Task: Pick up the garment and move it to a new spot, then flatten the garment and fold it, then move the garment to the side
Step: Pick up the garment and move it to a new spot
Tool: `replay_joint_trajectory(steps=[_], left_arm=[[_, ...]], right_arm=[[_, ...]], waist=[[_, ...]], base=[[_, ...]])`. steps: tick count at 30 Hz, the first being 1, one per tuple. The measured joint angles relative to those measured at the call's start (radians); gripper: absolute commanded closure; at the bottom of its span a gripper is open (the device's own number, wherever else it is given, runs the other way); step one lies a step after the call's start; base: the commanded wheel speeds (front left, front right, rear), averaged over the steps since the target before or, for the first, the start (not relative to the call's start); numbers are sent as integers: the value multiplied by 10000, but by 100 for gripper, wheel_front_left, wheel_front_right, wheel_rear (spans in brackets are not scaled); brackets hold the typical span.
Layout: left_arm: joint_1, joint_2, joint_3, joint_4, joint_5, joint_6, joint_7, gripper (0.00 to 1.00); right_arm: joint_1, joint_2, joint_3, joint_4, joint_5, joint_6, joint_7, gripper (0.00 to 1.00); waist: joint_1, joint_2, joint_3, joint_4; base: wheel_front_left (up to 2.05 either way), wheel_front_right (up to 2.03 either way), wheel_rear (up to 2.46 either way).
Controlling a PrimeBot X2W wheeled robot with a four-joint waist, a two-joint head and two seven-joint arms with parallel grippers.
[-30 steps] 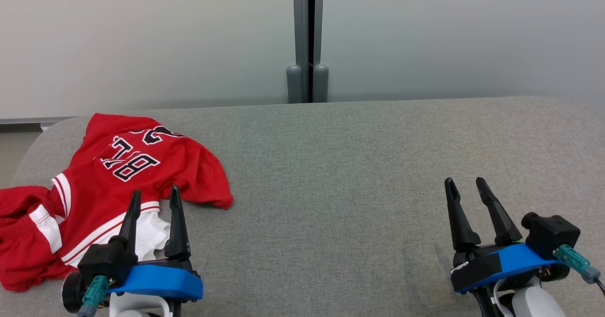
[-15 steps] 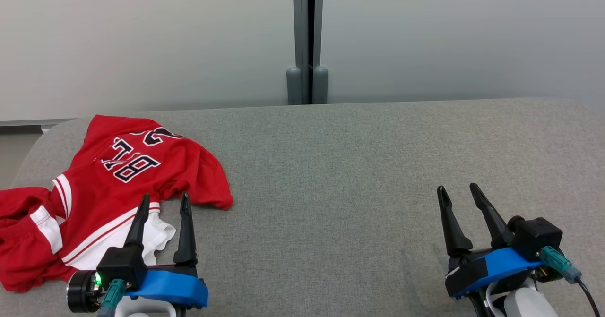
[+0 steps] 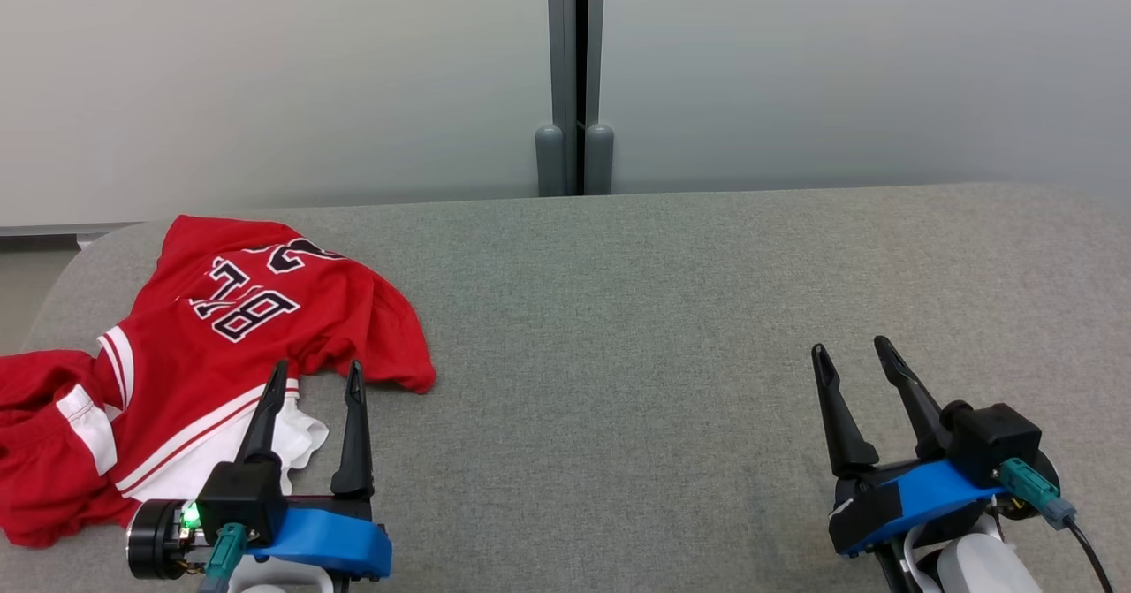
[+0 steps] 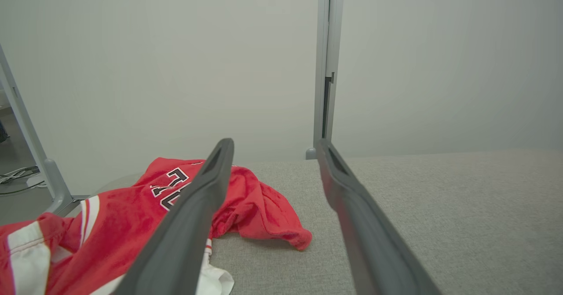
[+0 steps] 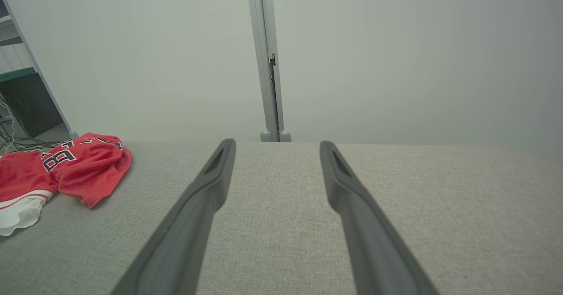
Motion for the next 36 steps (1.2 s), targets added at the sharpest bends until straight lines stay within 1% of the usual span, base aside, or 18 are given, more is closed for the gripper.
replay_joint_trajectory(steps=[10,15,17,18,23,24,25,26,27,28,29,33,34,36], left_arm=[[-19,-6,10,115,-25,12,0,0],[-51,-6,79,125,-119,56,0,0],[-49,-4,184,174,-123,96,0,0],[-49,-4,184,174,-123,96,0,0],[-43,0,364,176,-167,86,-10,0],[-36,-2,410,174,-174,86,-12,0],[-21,-2,499,184,-182,81,-12,0],[-21,-2,499,184,-182,81,-12,0],[-16,-2,529,199,-182,79,-12,0],[5,2,642,240,-180,84,-12,0],[5,2,642,240,-180,84,-12,0],[51,0,871,295,-251,88,-12,0],[111,10,959,341,-265,98,-12,0],[151,6,978,351,-261,98,-12,0]], right_arm=[[6,-4,163,-59,61,0,-2,0],[48,-56,512,-169,268,0,-4,0],[118,-67,754,-272,353,0,-6,0],[118,-67,754,-272,353,0,-6,0],[153,-100,1037,-374,568,0,-4,0],[174,-105,1129,-464,631,0,-6,0],[217,-111,1312,-669,752,0,-8,0],[217,-111,1312,-669,752,0,-8,0],[234,-132,1363,-740,802,2,-8,0],[264,-178,1476,-832,892,0,-10,0],[264,-178,1476,-832,892,0,-10,0],[332,-236,1722,-872,988,2,-10,0],[336,-253,1816,-888,1058,2,-10,0],[334,-268,1858,-890,1081,2,-10,0]], waist=[[0,0,-21,105],[0,0,-91,491],[0,0,-166,857],[0,0,-166,857],[0,0,-287,1626],[-2,0,-307,1800],[-3,-1,-342,2153],[-3,-1,-342,2153],[-1,-1,-358,2330],[-2,0,-382,2693],[-2,0,-382,2693],[-1,0,-402,3379],[-1,0,-395,3688],[-1,-1,-382,3823]], base=[[0,0,0],[0,0,0],[0,0,0],[0,0,0],[0,0,0],[0,0,0],[0,0,0],[0,0,0],[0,0,0],[0,0,0],[0,0,0],[0,0,0],[0,0,0],[0,0,0]])
